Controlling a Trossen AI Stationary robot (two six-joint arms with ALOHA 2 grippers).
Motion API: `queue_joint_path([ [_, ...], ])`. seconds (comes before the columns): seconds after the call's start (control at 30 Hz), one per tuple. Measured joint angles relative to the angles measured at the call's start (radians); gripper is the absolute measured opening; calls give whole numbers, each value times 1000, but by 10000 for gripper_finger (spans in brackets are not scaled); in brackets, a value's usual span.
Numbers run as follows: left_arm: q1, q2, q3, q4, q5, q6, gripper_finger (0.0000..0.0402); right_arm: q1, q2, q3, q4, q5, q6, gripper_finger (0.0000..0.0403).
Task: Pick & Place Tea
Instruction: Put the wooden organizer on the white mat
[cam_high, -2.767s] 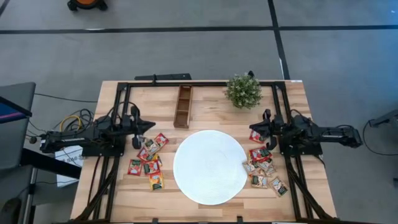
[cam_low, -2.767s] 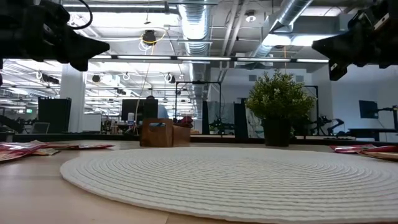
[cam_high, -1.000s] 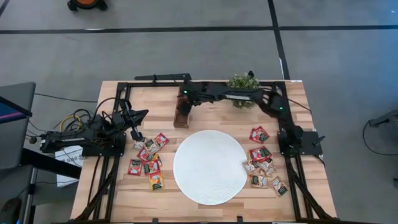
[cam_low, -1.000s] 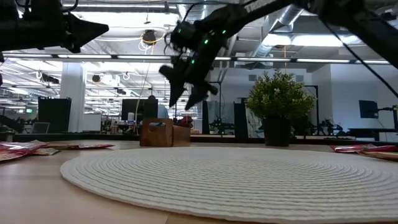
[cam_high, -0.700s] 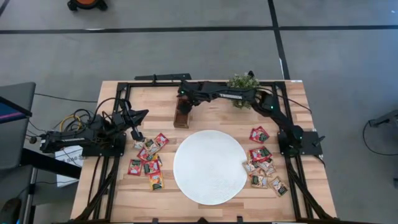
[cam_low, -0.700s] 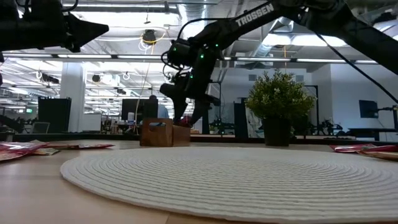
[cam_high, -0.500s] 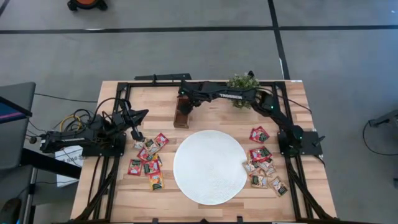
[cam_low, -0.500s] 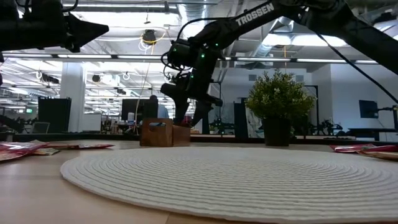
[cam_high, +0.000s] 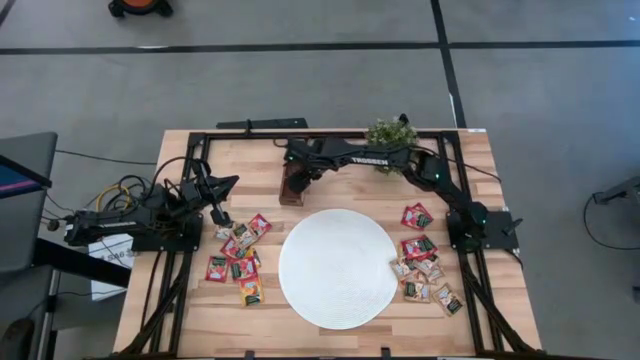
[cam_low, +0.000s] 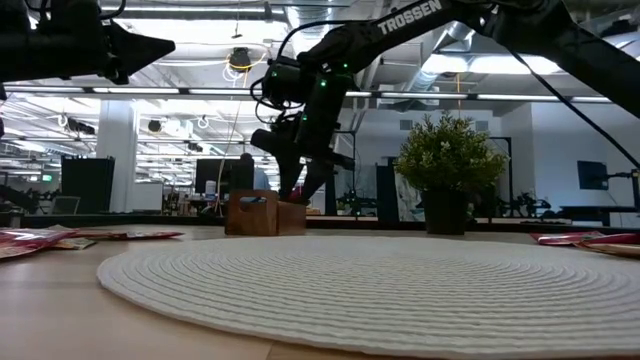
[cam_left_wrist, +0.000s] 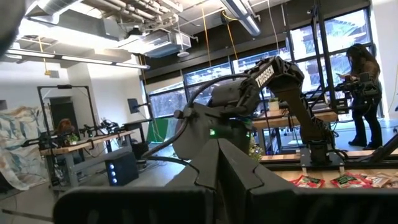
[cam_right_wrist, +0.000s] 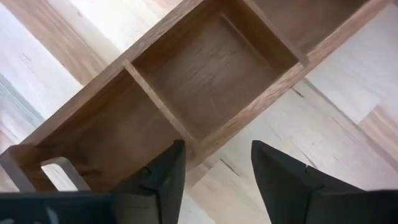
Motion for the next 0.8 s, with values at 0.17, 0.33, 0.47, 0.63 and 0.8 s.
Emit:
queue_joint_path([
  [0.17, 0, 0, 0, 0, 0, 0, 0, 17, -1, -27, 2, -23, -3, 196],
  [0.33, 0, 0, 0, 0, 0, 0, 0, 40, -2, -30, 4, -23, -7, 236],
  [0.47, 0, 0, 0, 0, 0, 0, 0, 55, -2, -30, -11, -26, -9, 237],
  [0.63, 0, 0, 0, 0, 0, 0, 0, 66, 9, -27, -27, -26, -9, 201],
  [0.8, 0, 0, 0, 0, 0, 0, 0, 71, 11, -27, -65, -25, -19, 159],
])
